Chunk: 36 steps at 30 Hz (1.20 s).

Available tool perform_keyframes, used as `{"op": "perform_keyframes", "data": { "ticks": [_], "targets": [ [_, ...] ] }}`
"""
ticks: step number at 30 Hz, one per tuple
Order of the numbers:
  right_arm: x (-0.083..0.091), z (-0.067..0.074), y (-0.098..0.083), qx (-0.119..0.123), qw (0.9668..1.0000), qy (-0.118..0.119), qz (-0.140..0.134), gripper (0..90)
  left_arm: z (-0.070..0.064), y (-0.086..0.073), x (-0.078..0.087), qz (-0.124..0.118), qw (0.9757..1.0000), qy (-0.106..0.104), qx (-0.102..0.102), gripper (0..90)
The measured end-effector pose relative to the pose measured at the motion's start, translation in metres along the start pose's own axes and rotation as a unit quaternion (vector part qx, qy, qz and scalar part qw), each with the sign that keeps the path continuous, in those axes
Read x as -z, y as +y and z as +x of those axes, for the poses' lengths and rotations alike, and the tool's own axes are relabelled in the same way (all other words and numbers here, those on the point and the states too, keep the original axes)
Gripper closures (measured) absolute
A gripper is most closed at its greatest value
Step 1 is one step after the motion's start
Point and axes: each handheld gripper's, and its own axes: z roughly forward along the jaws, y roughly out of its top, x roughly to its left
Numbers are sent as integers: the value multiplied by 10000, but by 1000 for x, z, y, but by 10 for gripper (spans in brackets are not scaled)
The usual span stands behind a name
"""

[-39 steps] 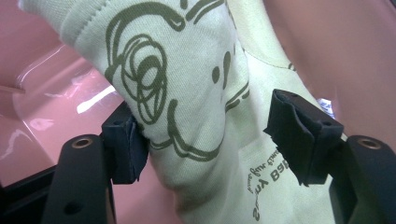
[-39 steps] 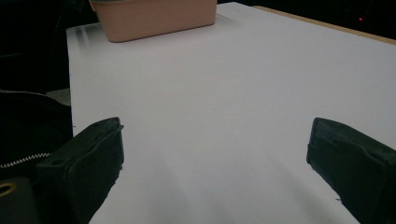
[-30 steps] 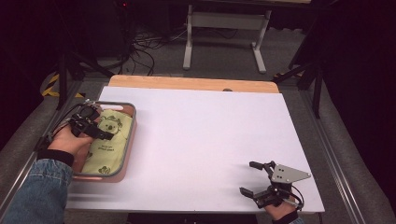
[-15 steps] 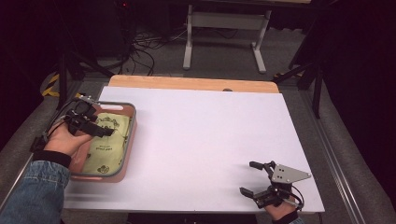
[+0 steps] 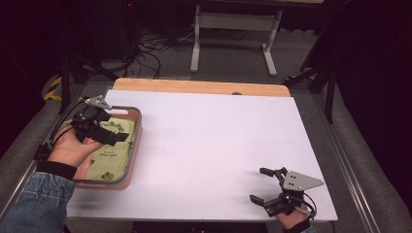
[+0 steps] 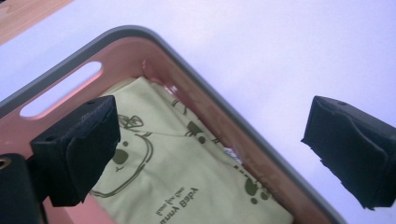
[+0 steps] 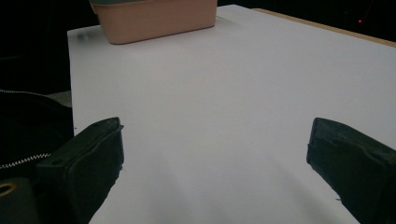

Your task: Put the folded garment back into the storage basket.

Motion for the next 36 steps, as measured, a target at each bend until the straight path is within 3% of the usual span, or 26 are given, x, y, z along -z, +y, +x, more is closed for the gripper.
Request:
{"op": "perform_keyframes", "data": {
  "ticks": [10,18,26,30,36],
  "targets": [
    [0,0,0,6,10000,-6,-2,44,-34,8,11,-219,9995,-58,-210,20],
    [1,1,0,13,10000,-10,-6,44,-61,8,14,-523,9975,-376,-296,10],
    [1,1,1,21,10000,-13,-8,44,-82,4,5,-824,9932,-742,-364,14],
    [1,1,1,20,10000,-13,-10,44,-93,-1,-1,-1017,9893,-953,-429,15],
    [1,1,0,16,10000,-11,-12,44,-107,-7,-12,-1295,9842,-1062,-577,16]
  ]
}}
